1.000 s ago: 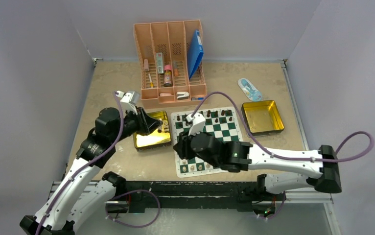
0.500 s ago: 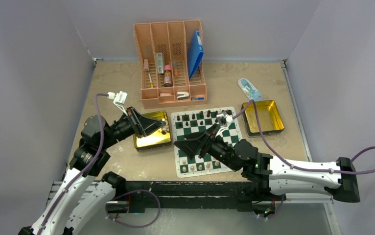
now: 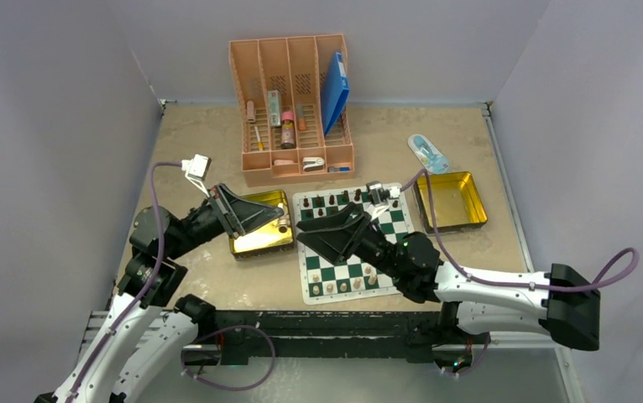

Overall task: Set up the chess pieces on the board
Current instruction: Place the chess piece on the chessboard.

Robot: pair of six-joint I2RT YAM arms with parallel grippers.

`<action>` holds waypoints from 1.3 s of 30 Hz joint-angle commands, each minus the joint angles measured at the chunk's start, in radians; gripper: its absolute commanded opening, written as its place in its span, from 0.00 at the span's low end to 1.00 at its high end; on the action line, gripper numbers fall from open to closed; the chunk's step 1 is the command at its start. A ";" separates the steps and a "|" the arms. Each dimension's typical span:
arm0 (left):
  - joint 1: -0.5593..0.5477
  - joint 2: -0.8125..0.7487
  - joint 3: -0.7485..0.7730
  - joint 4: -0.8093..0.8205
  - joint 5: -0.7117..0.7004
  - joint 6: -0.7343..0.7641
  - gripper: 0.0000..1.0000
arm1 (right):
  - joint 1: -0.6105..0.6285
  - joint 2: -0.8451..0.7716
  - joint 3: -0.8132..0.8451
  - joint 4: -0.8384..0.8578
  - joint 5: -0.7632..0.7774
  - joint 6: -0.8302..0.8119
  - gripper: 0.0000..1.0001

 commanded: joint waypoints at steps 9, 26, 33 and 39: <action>0.002 0.062 0.031 0.075 0.045 -0.072 0.00 | -0.004 0.038 0.023 0.110 -0.088 -0.637 0.88; 0.002 0.076 0.052 0.115 0.064 -0.156 0.00 | -0.005 0.123 0.068 0.243 -0.217 -1.311 0.70; 0.002 0.081 0.047 0.117 0.067 -0.158 0.01 | -0.004 0.166 0.102 0.264 -0.245 -1.305 0.61; 0.002 0.087 0.031 0.141 0.074 -0.163 0.00 | -0.005 0.191 0.115 0.267 -0.252 -1.302 0.50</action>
